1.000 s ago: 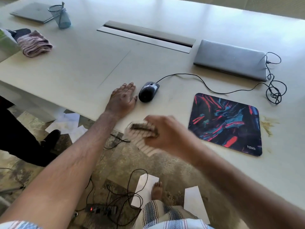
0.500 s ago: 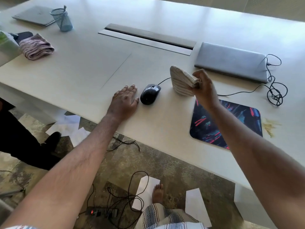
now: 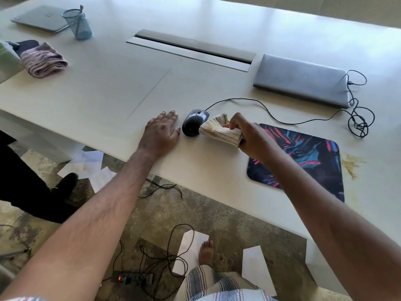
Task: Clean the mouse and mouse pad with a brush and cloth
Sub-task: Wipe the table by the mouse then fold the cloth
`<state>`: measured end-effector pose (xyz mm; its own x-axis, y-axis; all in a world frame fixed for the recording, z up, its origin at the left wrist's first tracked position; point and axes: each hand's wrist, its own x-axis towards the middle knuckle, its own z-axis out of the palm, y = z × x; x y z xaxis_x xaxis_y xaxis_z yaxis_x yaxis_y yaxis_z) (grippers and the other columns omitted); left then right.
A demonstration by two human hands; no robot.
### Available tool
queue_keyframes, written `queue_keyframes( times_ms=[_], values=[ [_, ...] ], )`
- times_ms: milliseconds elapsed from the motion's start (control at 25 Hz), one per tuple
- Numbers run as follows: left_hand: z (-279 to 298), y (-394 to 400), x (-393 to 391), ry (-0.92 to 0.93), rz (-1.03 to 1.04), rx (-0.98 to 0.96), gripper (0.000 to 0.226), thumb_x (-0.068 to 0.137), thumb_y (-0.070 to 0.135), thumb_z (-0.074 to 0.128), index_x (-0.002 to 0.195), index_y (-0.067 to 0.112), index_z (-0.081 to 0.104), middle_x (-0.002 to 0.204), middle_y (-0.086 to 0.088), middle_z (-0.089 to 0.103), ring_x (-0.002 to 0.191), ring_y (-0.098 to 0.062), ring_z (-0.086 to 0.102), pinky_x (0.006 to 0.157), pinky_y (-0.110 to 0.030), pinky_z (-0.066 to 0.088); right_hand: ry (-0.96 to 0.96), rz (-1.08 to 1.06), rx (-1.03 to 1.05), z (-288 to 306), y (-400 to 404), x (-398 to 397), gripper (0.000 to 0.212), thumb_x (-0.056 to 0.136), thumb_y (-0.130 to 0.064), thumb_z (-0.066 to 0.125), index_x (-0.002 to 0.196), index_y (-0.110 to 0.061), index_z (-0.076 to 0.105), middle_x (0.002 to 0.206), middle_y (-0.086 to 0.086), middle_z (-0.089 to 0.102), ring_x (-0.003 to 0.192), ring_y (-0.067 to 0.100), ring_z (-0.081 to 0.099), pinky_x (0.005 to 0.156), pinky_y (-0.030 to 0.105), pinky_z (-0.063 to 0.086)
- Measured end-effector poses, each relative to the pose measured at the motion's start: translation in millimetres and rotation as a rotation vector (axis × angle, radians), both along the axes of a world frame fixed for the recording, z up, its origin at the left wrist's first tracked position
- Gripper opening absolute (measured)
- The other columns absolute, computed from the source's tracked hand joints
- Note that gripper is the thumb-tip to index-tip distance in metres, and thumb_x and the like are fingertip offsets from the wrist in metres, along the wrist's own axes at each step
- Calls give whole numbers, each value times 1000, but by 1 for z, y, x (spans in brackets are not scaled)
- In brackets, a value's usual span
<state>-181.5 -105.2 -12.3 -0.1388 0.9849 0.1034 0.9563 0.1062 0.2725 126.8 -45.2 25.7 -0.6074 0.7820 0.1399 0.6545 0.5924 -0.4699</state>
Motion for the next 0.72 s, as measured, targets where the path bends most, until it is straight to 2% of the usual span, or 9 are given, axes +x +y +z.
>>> queue_keyframes(
  times_ms=[160, 360, 600, 720],
  values=[
    [-1, 0, -1, 7, -5, -5, 59, 102, 39, 42, 157, 16, 41, 166, 2, 35, 154, -20, 28, 124, -39, 20, 18, 95, -41, 2, -42, -1, 52, 85, 7, 67, 111, -30, 42, 123, 5, 76, 91, 31, 74, 69, 48, 60],
    [1, 0, -1, -8, -10, -10, 63, 99, 42, 40, 157, 16, 42, 165, 3, 35, 154, -20, 28, 124, -39, 20, 87, 242, -167, 5, -107, -12, 58, 77, 10, 63, 110, -31, 40, 132, -2, 72, 106, 30, 71, 80, 45, 57],
    [-3, 2, -2, -19, 1, 12, 56, 103, 35, 49, 155, 17, 44, 165, 3, 37, 154, -19, 29, 123, -37, 20, 352, 378, -483, 2, -174, -21, 49, 87, 2, 79, 111, -22, 43, 136, -4, 71, 107, 14, 74, 77, 34, 62],
    [-2, 2, -3, -21, 0, -1, 61, 99, 42, 42, 155, 17, 44, 164, 3, 37, 154, -19, 30, 123, -38, 22, 531, 280, -446, 10, -150, -15, 47, 82, 13, 74, 111, -13, 48, 132, 2, 72, 114, 11, 71, 86, 26, 57]
  ],
)
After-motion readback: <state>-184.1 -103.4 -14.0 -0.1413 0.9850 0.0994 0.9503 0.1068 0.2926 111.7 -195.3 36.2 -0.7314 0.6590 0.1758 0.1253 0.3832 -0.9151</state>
